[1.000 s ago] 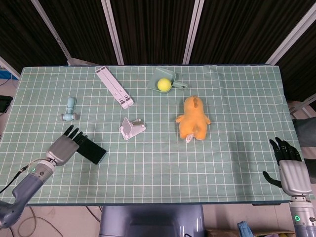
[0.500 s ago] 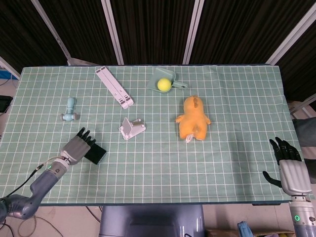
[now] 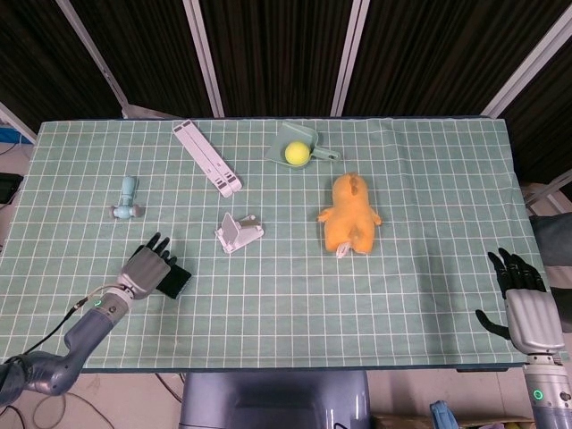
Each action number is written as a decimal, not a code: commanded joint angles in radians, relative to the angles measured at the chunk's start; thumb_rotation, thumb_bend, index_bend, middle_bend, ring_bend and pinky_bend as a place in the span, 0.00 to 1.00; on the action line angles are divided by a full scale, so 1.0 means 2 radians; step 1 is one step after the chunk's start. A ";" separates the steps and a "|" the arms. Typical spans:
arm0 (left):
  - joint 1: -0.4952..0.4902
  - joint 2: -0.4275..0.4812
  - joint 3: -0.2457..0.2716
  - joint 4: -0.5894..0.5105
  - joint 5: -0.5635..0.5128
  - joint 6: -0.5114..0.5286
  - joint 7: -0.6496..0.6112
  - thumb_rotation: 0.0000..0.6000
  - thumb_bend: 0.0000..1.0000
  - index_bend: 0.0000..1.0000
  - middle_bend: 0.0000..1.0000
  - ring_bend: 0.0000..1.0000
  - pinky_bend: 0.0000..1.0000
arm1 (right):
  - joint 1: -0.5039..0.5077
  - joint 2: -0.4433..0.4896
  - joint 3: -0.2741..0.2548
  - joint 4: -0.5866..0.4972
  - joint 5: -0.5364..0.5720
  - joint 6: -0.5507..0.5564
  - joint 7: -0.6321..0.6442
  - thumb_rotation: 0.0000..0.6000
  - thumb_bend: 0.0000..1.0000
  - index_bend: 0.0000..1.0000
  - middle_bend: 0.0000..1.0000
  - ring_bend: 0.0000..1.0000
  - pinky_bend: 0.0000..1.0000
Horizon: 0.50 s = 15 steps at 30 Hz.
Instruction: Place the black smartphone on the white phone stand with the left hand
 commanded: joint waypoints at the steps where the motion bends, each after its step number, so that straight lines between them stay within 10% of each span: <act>1: 0.000 -0.002 0.002 0.001 0.003 0.004 -0.008 1.00 0.13 0.24 0.29 0.00 0.07 | 0.000 0.000 0.000 0.000 0.000 0.000 0.000 1.00 0.30 0.01 0.00 0.00 0.13; 15: -0.002 -0.019 0.018 0.020 0.012 0.016 -0.029 1.00 0.23 0.28 0.34 0.02 0.08 | 0.000 0.000 0.000 0.000 0.000 0.000 0.000 1.00 0.30 0.01 0.00 0.00 0.13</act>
